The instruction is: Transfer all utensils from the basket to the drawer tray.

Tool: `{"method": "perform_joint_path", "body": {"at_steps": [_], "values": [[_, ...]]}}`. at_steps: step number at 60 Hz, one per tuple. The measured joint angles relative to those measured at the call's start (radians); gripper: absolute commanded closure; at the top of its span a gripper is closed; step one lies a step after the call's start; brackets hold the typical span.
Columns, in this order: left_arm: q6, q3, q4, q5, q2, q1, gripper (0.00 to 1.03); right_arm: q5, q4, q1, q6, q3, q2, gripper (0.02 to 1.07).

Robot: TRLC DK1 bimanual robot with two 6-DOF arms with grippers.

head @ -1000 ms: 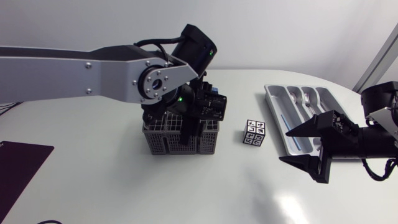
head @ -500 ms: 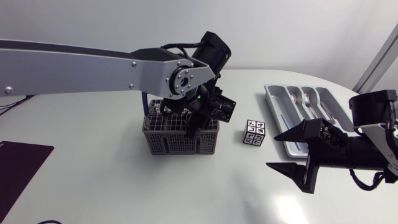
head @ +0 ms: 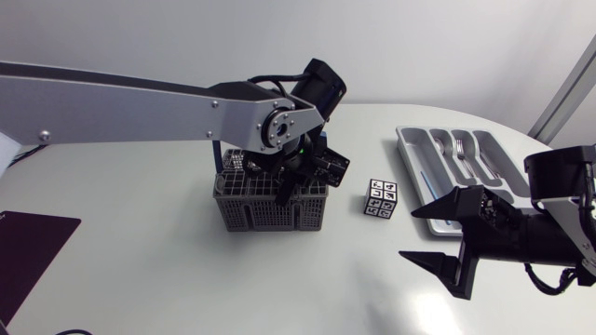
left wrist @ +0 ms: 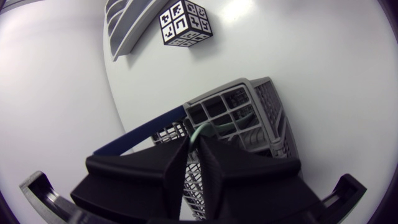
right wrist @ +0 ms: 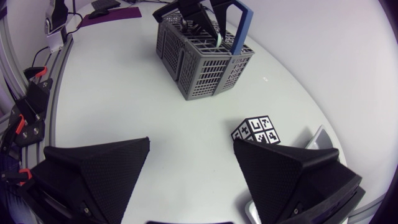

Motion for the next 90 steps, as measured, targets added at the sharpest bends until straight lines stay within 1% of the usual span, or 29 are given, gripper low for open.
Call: {"method": "perform_joint_path", "body": {"at_steps": [18, 28, 48, 56, 63, 70, 75, 82, 85, 90], "values": [[0.000, 0.000, -0.011, -0.003, -0.026, 0.000, 1.00, 0.000, -0.002, 0.005, 0.001, -0.013, -0.052, 0.10], [0.000, -0.002, -0.011, -0.002, -0.072, -0.001, 1.00, 0.008, -0.027, 0.024, 0.005, -0.014, -0.099, 0.10], [-0.001, -0.021, -0.011, -0.003, -0.186, -0.026, 1.00, 0.011, -0.077, 0.040, 0.016, -0.015, -0.179, 0.10], [-0.031, -0.021, -0.056, -0.004, -0.223, -0.046, 1.00, 0.014, -0.098, 0.058, 0.040, -0.015, -0.214, 0.10], [-0.087, -0.021, -0.095, -0.005, -0.249, -0.061, 1.00, 0.024, -0.102, 0.089, 0.068, -0.015, -0.241, 0.10], [-0.173, 0.002, -0.156, -0.008, -0.257, -0.071, 1.00, 0.038, -0.103, 0.113, 0.101, -0.015, -0.257, 0.10], [-0.261, 0.042, -0.219, -0.007, -0.257, -0.072, 1.00, 0.042, -0.102, 0.119, 0.129, -0.014, -0.262, 0.10], [-0.415, 0.103, -0.311, -0.007, -0.257, -0.079, 1.00, 0.046, -0.094, 0.124, 0.170, -0.010, -0.269, 0.10], [-0.480, 0.122, -0.341, -0.007, -0.257, -0.082, 1.00, 0.061, -0.086, 0.136, 0.193, -0.005, -0.271, 0.10], [-0.572, 0.139, -0.359, -0.006, -0.257, -0.083, 1.00, 0.105, -0.053, 0.182, 0.232, 0.004, -0.271, 0.10]]}}
